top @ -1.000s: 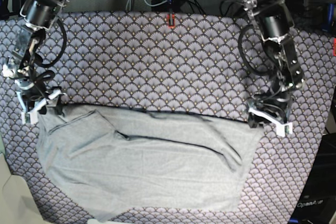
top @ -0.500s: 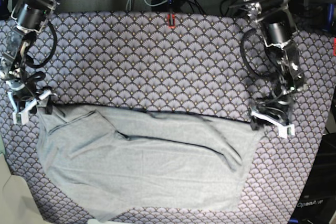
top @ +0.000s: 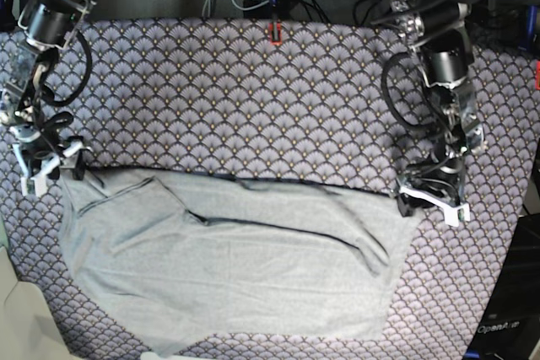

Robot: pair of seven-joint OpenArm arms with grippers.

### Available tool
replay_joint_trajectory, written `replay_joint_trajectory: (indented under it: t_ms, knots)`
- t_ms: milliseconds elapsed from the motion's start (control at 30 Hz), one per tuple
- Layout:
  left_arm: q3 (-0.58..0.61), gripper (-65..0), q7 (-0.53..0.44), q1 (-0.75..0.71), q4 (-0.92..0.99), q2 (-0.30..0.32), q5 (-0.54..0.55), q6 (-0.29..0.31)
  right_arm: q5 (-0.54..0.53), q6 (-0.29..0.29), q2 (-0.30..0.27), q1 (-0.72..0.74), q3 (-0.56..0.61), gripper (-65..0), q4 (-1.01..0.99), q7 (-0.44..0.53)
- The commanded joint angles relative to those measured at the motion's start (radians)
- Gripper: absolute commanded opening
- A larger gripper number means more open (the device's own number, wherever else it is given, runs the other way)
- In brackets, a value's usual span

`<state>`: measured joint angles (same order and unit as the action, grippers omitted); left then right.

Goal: Fold the T-shirt properly
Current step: 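Regrasp the folded edge with both grippers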

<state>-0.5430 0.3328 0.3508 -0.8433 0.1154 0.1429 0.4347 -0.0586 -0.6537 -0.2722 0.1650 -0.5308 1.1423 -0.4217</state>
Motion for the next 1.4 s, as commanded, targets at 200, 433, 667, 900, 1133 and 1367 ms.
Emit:
replay_joint_trajectory:
  t_ms: [200,433,667,900,1133,1367]
  knots:
    - [-0.004,-34.1,-0.033,0.077,0.108,0.010,0.014,0.006,-0.013,-0.002,-0.022,0.006,-0.002,-30.5,0.015,0.019]
    - [-0.006,-34.5,-0.034,0.089,0.126,0.007,0.021,0.006,-0.011,-0.002,-0.039,-0.012,-0.002,-30.5,0.015,0.019]
    - [-0.004,-62.4,-0.031,0.100,0.126,-0.004,0.021,0.008,-0.013,-0.002,-0.043,-0.020,-0.002,-30.6,0.015,0.019]
    - [-0.009,-65.0,-0.021,0.098,0.115,-0.004,0.021,0.006,-0.013,-0.002,-0.043,-0.022,-0.002,-30.7,0.017,0.033]
    - [-0.009,-65.0,0.022,0.093,0.114,0.002,0.021,0.006,-0.013,-0.002,-0.039,-0.040,-0.004,-30.3,0.017,0.070]
    - [-0.009,-65.0,0.027,0.093,0.114,0.019,0.021,0.006,-0.013,-0.002,-0.039,-0.043,-0.004,-30.2,0.015,0.073]
